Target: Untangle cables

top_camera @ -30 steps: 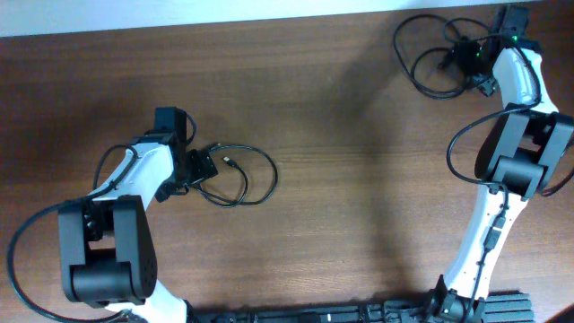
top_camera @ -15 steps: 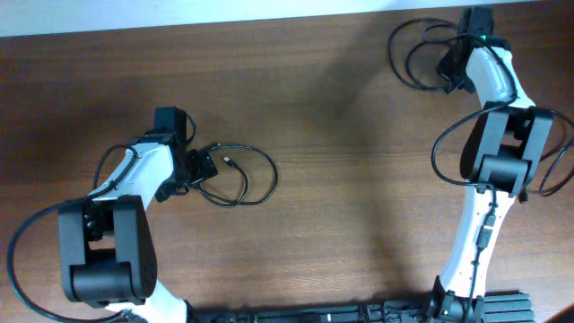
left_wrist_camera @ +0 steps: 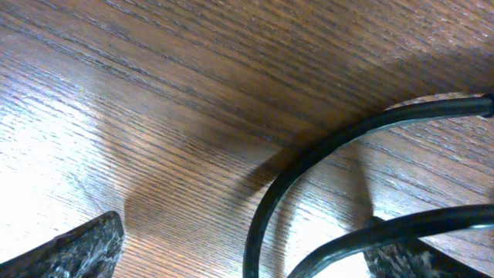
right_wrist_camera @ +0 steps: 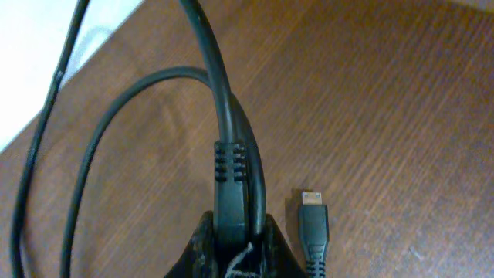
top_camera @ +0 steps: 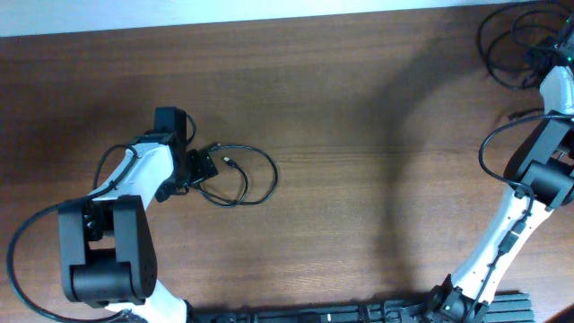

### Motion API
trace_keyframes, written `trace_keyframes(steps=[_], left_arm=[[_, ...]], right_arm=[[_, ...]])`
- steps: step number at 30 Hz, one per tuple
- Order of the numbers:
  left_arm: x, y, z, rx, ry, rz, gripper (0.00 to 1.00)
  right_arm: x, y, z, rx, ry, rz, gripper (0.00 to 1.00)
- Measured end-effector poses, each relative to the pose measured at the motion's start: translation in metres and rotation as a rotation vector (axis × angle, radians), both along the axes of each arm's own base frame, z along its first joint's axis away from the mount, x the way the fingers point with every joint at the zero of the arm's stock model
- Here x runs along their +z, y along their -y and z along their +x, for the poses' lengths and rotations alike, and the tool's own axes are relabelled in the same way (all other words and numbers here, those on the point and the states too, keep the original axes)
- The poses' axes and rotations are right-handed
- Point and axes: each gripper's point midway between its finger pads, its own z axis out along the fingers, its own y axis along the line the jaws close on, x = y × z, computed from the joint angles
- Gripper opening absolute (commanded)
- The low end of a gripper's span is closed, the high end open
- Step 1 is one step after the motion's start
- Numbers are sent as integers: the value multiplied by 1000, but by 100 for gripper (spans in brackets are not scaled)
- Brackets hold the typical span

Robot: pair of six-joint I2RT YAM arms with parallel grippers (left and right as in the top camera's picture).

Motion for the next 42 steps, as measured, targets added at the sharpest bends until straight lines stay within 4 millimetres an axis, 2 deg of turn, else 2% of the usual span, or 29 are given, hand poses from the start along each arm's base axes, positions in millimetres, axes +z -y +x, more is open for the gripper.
trace_keyframes(steps=[1, 2, 4, 7, 9, 10, 11, 13, 14, 15, 16, 17, 19, 21, 24, 25, 27, 28, 29, 31, 32, 34, 35, 36, 37, 39, 40, 42], left_arm=[[0, 0, 0, 0, 0, 0, 99], [0, 0, 0, 0, 0, 0, 99], [0, 0, 0, 0, 0, 0, 99], [0, 0, 0, 0, 0, 0, 99], [0, 0, 0, 0, 0, 0, 99], [0, 0, 0, 0, 0, 0, 99], [0, 0, 0, 0, 0, 0, 99], [0, 0, 0, 0, 0, 0, 99], [0, 0, 0, 0, 0, 0, 99], [0, 0, 0, 0, 0, 3, 99], [0, -2, 0, 1, 1, 14, 99], [1, -7, 2, 4, 8, 39, 99], [3, -12, 2, 8, 13, 71, 99], [4, -16, 4, 11, 20, 93, 99], [5, -17, 20, 19, 86, 99, 99], [4, -14, 21, 8, 85, 82, 99], [9, -6, 14, -34, 32, 37, 99], [17, -3, 16, -44, 31, 20, 99], [33, -1, 24, -54, 56, 11, 99], [84, 2, 47, -59, 207, 0, 99], [118, 1, 53, -55, 303, -4, 99], [175, -12, 52, -21, 461, 1, 99], [204, -28, 46, 18, 542, 12, 99], [224, -43, 39, 59, 595, 29, 99], [232, -54, 33, 90, 616, 41, 99], [236, -65, 25, 122, 616, 51, 99], [235, -67, 22, 130, 607, 53, 99], [235, -69, 21, 135, 608, 53, 99]], right_arm=[[1, 0, 1, 2, 2, -5, 73], [1, 0, 1, 4, 2, -7, 98], [-2, -1, -1, 3, -14, -1, 99], [-19, -11, -18, 8, -113, 54, 99], [-21, -20, -28, 14, -165, 91, 99], [-12, -25, -31, 24, -172, 105, 99], [7, -35, -32, 44, -167, 120, 99], [60, -62, -30, 109, -116, 136, 99], [98, -87, -27, 167, -75, 143, 99], [127, -115, -25, 223, -54, 154, 99], [148, -151, -29, 290, -59, 181, 99], [161, -195, -32, 368, -83, 210, 100], [149, -260, -45, 472, -201, 279, 100], [124, -335, -71, 591, -381, 351, 100], [119, -442, -92, 868, -480, 361, 100], [118, -481, -106, 975, -516, 359, 100], [118, -529, -127, 1097, -557, 352, 99], [117, -542, -133, 1127, -566, 350, 99], [113, -569, -147, 1183, -593, 343, 99], [102, -591, -165, 1191, -638, 362, 99], [94, -602, -175, 1158, -666, 394, 99], [80, -614, -193, 1044, -722, 486, 99], [70, -622, -203, 969, -750, 551, 99], [60, -637, -209, 927, -752, 594, 99], [50, -654, -215, 920, -742, 618, 99], [35, -680, -233, 915, -749, 642, 99], [24, -706, -252, 906, -752, 668, 99], [11, -729, -281, 849, -784, 692, 98]])
